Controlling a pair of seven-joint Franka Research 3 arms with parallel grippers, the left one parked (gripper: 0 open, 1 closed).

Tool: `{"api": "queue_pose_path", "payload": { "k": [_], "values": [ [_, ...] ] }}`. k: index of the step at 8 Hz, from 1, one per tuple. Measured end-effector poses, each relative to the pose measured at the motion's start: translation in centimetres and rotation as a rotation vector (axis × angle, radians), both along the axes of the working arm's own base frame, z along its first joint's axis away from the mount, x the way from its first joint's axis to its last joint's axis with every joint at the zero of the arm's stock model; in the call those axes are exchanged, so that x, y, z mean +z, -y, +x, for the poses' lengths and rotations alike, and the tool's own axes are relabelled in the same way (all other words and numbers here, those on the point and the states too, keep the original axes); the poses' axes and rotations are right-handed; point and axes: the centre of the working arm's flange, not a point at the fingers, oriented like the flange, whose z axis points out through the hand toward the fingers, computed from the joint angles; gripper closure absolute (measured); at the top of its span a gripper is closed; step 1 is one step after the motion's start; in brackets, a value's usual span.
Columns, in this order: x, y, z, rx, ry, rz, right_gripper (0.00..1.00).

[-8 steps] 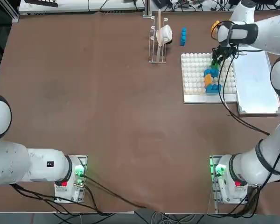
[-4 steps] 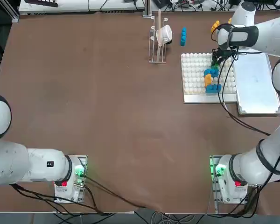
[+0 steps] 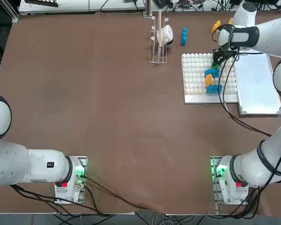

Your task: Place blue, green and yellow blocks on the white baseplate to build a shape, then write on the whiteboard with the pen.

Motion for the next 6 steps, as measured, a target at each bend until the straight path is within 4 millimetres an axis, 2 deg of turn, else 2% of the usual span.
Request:
{"api": "queue_pose_path", "payload": {
  "k": [6],
  "values": [
    [-0.07,-0.2,-0.32,0.011,0.016,-0.007,0.71]
  ]
}}
